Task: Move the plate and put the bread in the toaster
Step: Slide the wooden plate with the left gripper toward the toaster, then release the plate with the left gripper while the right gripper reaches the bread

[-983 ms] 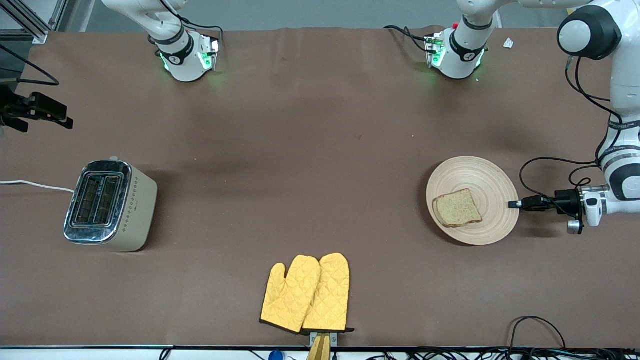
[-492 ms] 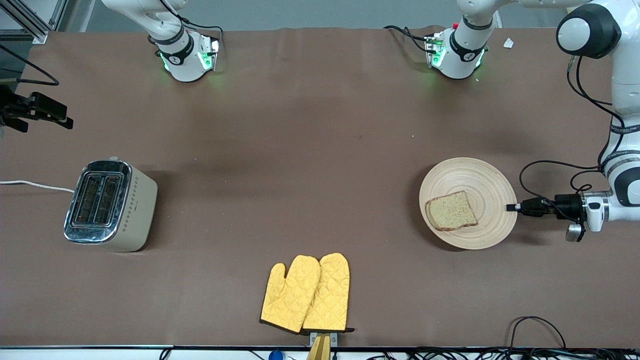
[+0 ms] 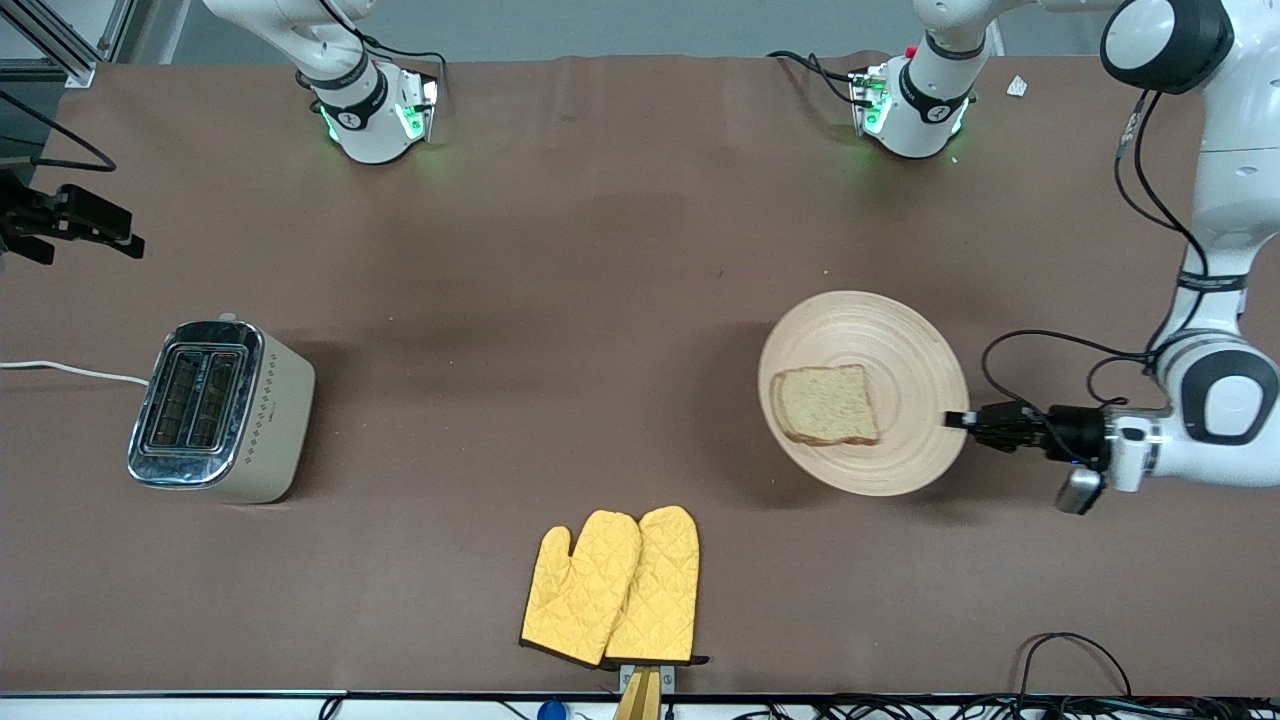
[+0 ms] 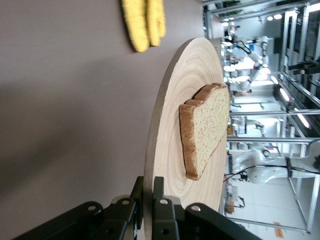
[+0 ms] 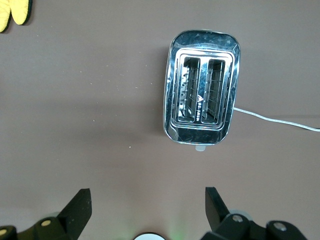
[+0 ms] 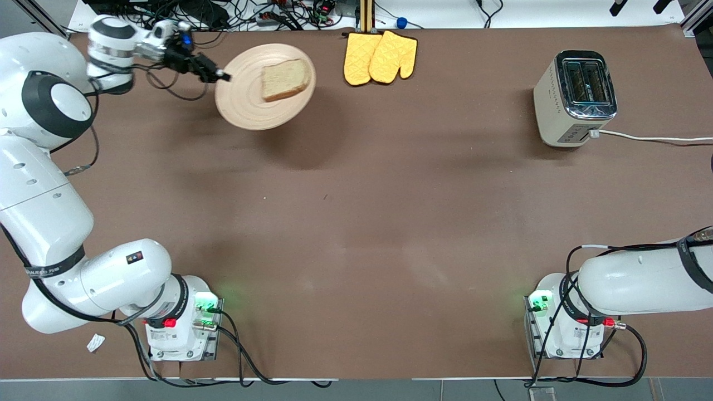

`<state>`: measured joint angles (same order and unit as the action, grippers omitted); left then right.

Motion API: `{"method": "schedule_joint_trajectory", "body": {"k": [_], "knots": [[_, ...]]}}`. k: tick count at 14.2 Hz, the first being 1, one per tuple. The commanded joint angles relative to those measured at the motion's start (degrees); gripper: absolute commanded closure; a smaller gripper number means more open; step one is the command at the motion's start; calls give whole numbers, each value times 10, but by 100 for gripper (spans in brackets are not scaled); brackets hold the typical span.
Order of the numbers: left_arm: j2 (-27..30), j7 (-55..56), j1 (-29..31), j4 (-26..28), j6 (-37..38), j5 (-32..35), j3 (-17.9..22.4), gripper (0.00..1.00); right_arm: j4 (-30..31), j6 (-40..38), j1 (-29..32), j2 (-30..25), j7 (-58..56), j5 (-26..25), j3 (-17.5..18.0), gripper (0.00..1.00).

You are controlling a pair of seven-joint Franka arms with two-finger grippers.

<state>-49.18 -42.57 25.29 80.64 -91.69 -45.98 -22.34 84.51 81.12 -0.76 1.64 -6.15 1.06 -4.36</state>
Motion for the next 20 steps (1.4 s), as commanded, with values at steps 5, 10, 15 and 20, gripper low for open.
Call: {"method": "schedule_joint_trajectory", "body": {"k": [5, 10, 15, 20], "knots": [[7, 57, -79, 84, -165, -70, -115, 100, 1, 1, 15, -1, -4, 0, 0, 0], [-7, 49, -182, 109, -300, -134, -115, 100, 2, 3, 29, 2, -30, 3, 0, 0], [-35, 48, -248, 109, -397, -150, -111, 100, 6, 10, 31, 20, -32, 5, 0, 0], [-67, 38, -270, 113, -458, -153, -111, 100, 129, 159, -1, 22, 23, 43, 4, 0]]}}
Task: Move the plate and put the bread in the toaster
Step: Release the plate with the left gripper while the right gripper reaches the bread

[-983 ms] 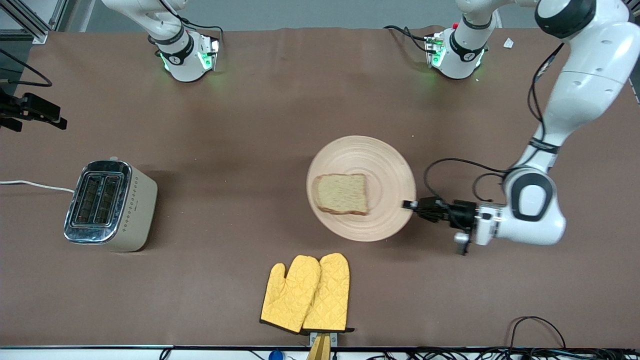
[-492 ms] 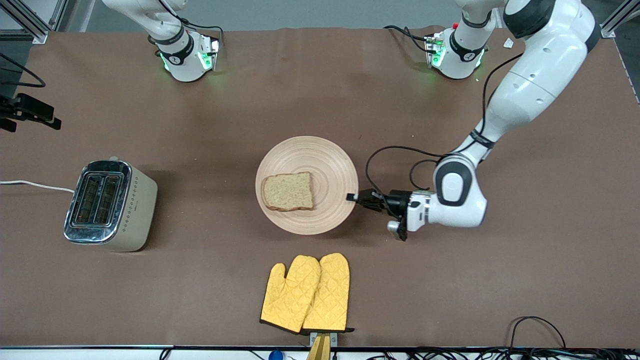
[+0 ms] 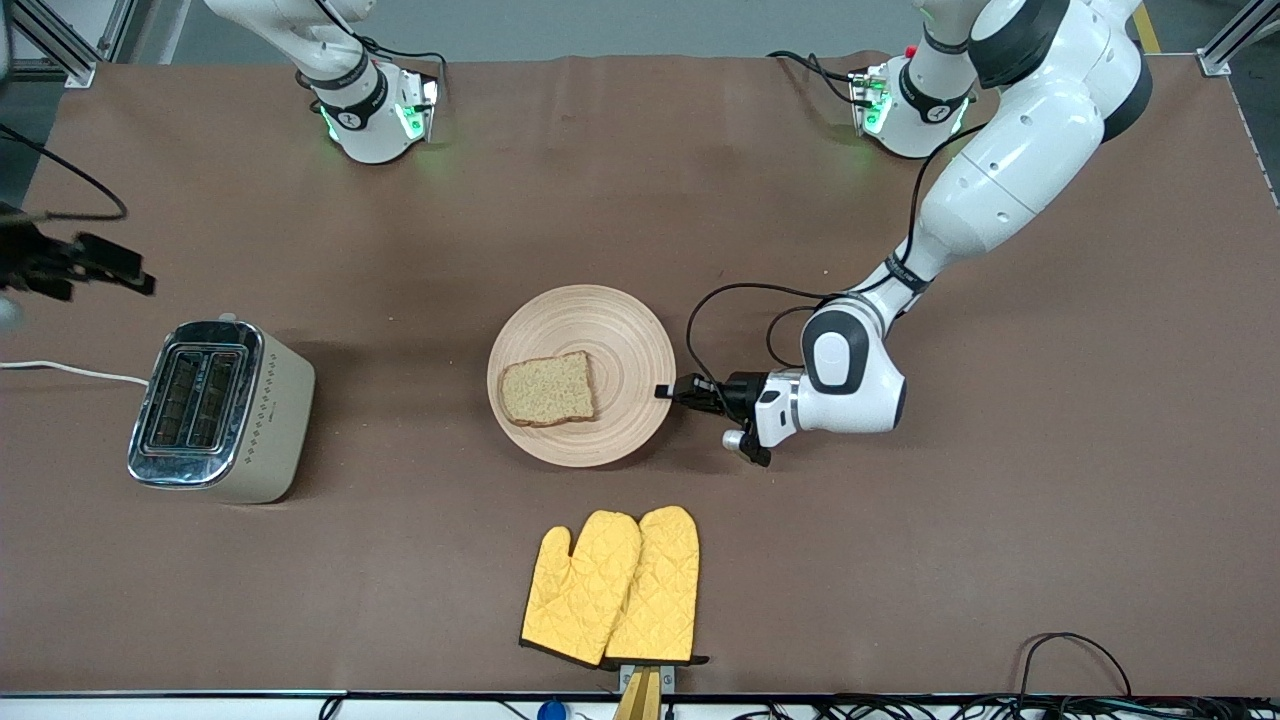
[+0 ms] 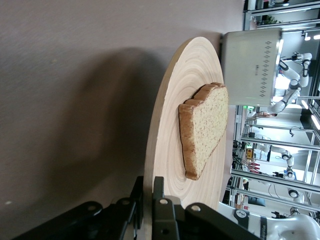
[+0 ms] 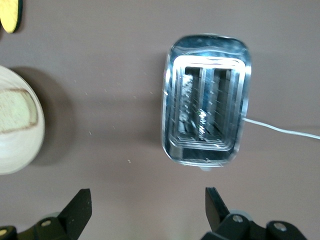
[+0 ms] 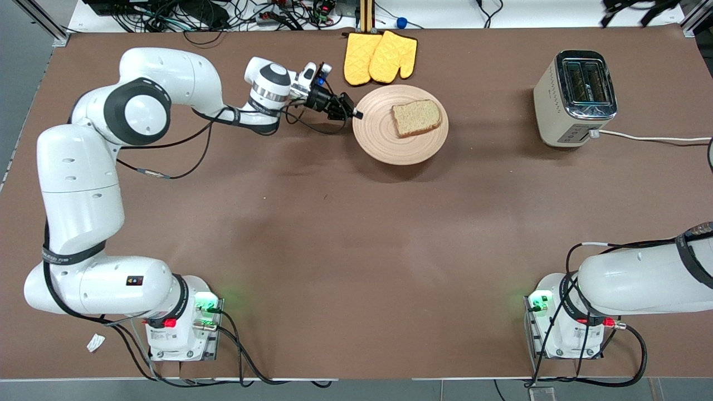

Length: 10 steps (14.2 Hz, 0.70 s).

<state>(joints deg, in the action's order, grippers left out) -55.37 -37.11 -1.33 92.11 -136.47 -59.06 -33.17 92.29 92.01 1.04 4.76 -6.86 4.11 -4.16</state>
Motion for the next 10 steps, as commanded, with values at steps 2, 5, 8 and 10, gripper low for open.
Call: {"method": "schedule_joint_trajectory", "body": {"k": [2, 5, 8, 10], "knots": [[-15, -25, -9, -4, -21, -26, -3, 100, 81, 112, -66, 4, 91, 13, 1, 0], [-18, -29, -17, -4, -29, -33, -3, 95, 103, 184, -103, 36, 111, 36, 1, 0], [-25, -29, -13, -4, -29, -35, -3, 0, 125, 253, -127, 66, 128, 73, 1, 0], [-15, -19, 3, 0, -26, -36, -3, 0, 126, 286, -152, 89, 166, 74, 1, 0]]}}
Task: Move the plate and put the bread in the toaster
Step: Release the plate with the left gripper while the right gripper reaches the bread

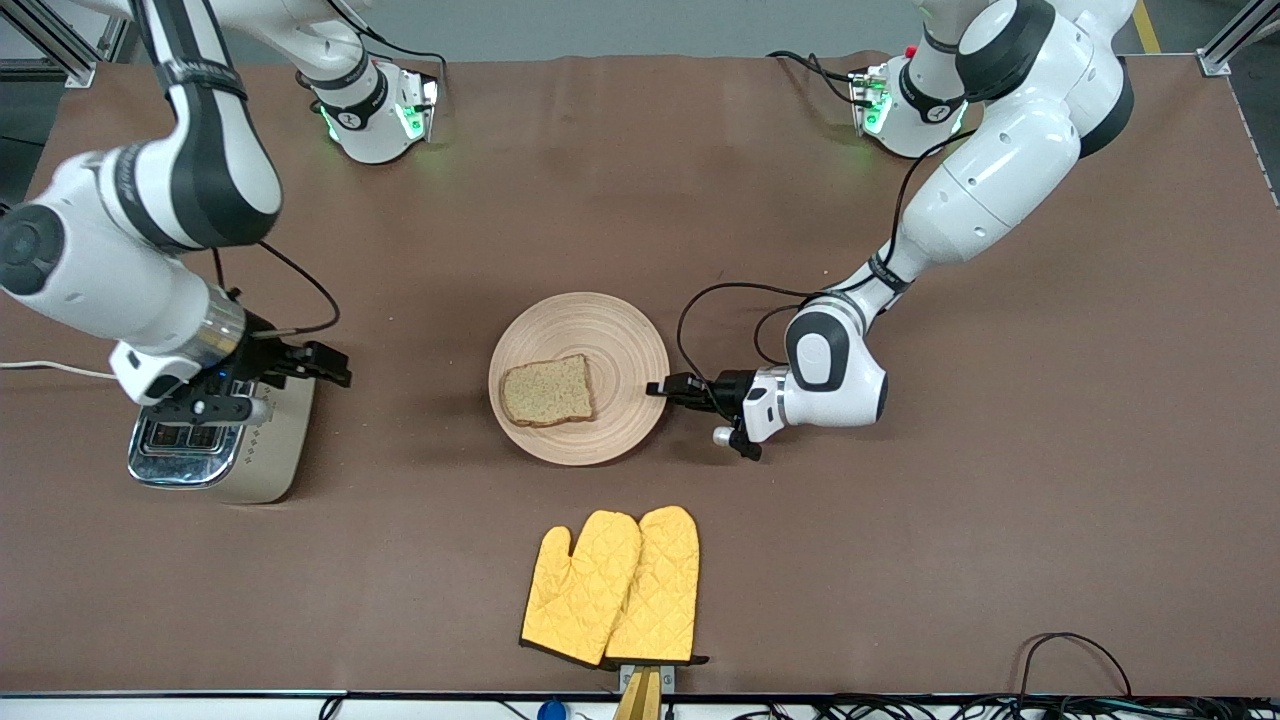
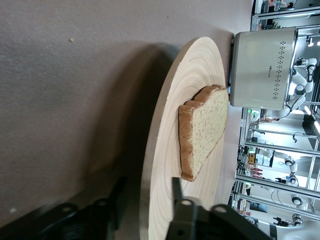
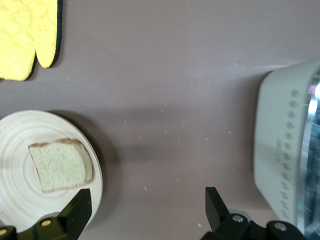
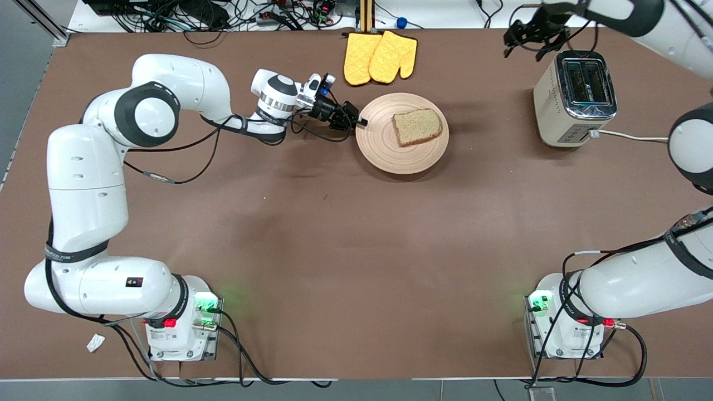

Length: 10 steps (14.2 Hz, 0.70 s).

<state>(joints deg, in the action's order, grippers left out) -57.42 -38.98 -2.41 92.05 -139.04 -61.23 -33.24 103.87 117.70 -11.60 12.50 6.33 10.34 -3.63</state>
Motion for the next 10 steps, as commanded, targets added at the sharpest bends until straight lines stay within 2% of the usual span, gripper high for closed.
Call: {"method": "schedule_joint_trajectory", "body": {"k": [1, 3, 5, 8, 10], "knots": [[17, 7, 29, 1, 3, -14, -2, 0, 9, 47, -43, 23, 52, 11, -4, 0], [45, 42, 78, 0, 18, -4, -3, 0, 9, 85, -68, 49, 68, 12, -4, 0], [69, 71, 131, -8, 74, 8, 3, 0, 9, 118, -104, 76, 92, 12, -4, 0], [96, 186, 209, -29, 102, 163, -1, 0, 10, 165, -150, 122, 113, 13, -4, 3], [129, 221, 265, -35, 160, 235, -1, 0, 10, 196, -177, 146, 142, 14, -4, 5]]}}
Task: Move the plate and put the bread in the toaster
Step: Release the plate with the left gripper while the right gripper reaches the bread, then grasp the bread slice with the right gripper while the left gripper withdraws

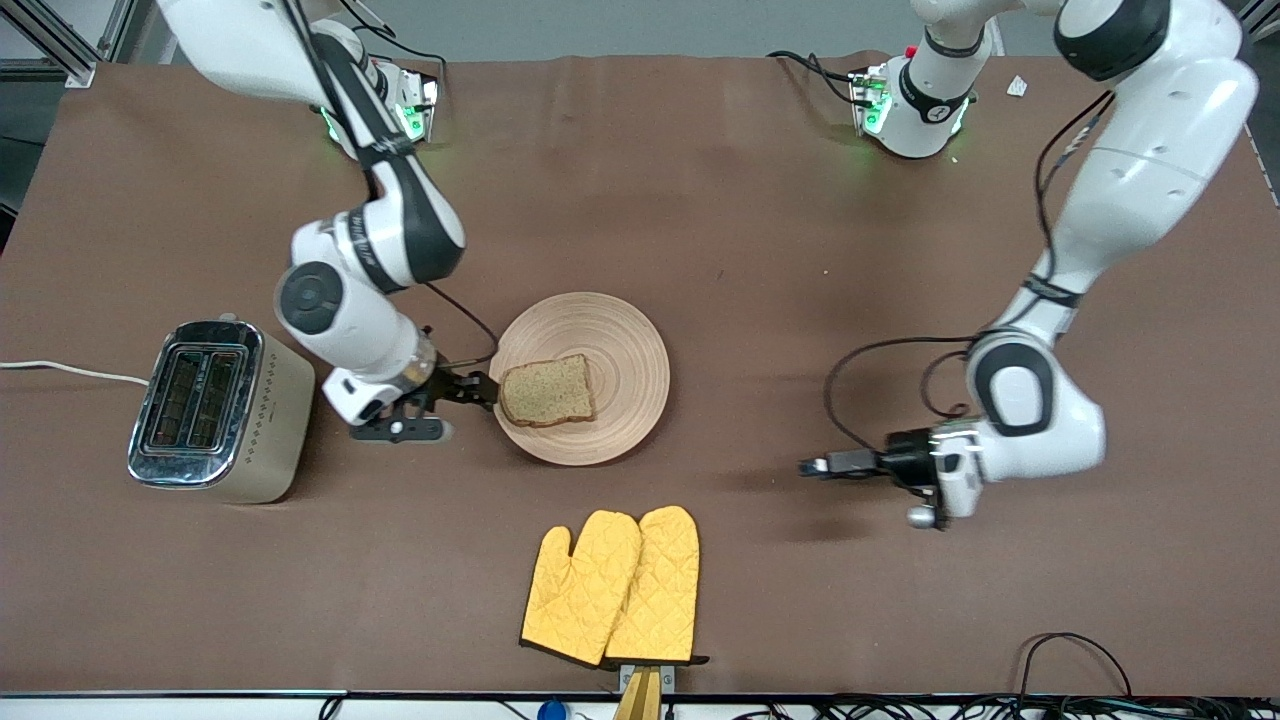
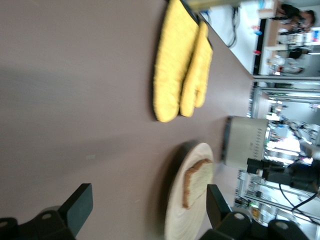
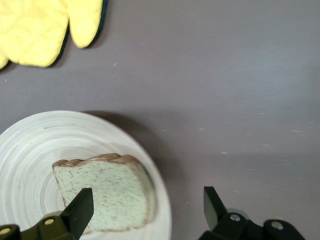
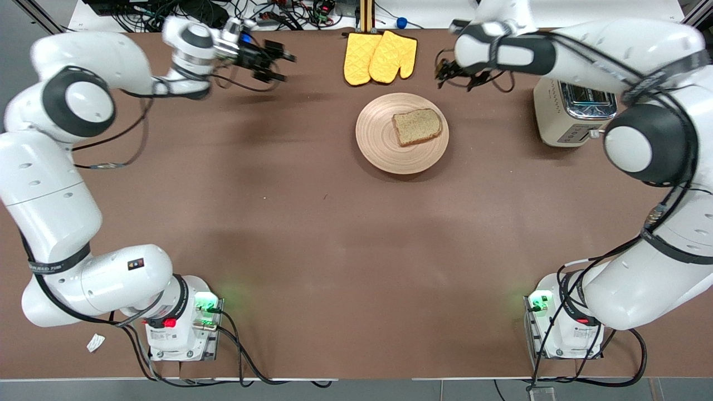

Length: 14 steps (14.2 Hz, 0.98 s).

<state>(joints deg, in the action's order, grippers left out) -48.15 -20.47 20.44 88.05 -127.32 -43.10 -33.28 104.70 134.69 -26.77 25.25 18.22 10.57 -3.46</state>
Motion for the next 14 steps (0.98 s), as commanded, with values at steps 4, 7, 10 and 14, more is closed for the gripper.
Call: {"method": "schedule_joint_trajectory", "body": {"k": [4, 7, 10, 14], "knots": [[127, 88, 104, -11, 186, 127, 11, 0, 16, 44, -46, 29, 26, 10, -7, 21], [194, 170, 123, -28, 268, 203, 12, 0, 38, 60, -46, 28, 23, 6, -7, 34], [269, 262, 123, -28, 323, 233, 9, 0, 44, 63, -46, 28, 23, 6, -7, 43], [367, 309, 90, -24, 384, 274, 22, 0, 58, 78, -46, 28, 21, 4, -8, 48]]}}
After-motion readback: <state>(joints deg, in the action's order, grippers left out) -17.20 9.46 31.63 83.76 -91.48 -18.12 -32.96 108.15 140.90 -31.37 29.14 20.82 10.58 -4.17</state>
